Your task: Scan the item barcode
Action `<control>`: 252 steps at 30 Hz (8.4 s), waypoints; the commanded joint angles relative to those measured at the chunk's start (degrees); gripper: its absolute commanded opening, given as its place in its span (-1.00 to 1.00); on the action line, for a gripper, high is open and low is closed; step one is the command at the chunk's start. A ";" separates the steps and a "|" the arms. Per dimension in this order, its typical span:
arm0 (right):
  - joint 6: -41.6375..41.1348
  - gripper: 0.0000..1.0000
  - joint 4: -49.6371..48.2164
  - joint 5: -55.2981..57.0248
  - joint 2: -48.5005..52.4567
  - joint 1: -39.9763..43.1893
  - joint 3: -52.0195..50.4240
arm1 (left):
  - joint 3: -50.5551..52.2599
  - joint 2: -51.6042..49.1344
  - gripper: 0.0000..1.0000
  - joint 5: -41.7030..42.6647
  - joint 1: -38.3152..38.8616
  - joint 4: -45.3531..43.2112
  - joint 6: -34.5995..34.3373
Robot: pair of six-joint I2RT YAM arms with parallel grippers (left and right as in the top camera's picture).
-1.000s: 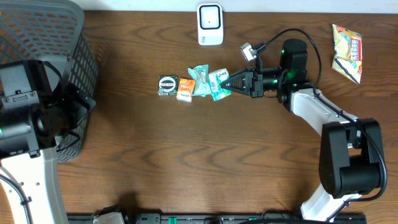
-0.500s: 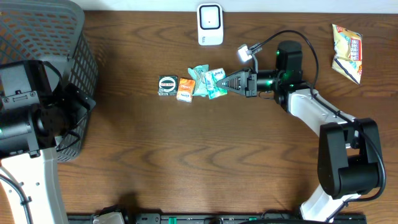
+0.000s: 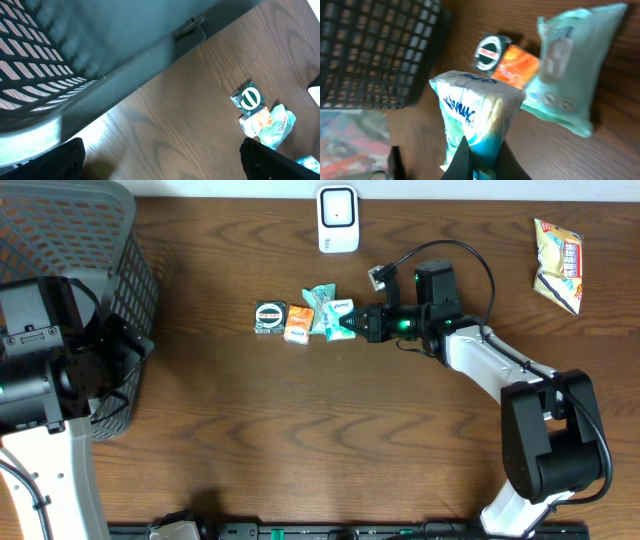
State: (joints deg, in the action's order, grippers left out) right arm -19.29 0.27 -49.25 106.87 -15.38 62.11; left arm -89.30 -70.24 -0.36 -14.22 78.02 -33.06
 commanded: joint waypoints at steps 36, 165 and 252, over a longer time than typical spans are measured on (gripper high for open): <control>62.71 -0.98 14.84 75.21 41.38 -11.47 73.55 | -0.61 0.26 0.95 -0.33 -0.35 0.17 -0.24; -0.07 -0.77 49.09 60.89 31.45 -19.10 51.98 | -0.61 0.26 0.95 -0.33 -0.35 0.17 -0.24; -13.57 0.39 65.75 78.86 22.64 -14.36 39.17 | -0.61 0.26 0.95 -0.33 -0.35 0.17 -0.24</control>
State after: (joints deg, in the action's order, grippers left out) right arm -29.36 67.88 23.57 129.97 -28.93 104.68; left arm -89.30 -70.24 -0.34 -14.26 78.04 -33.06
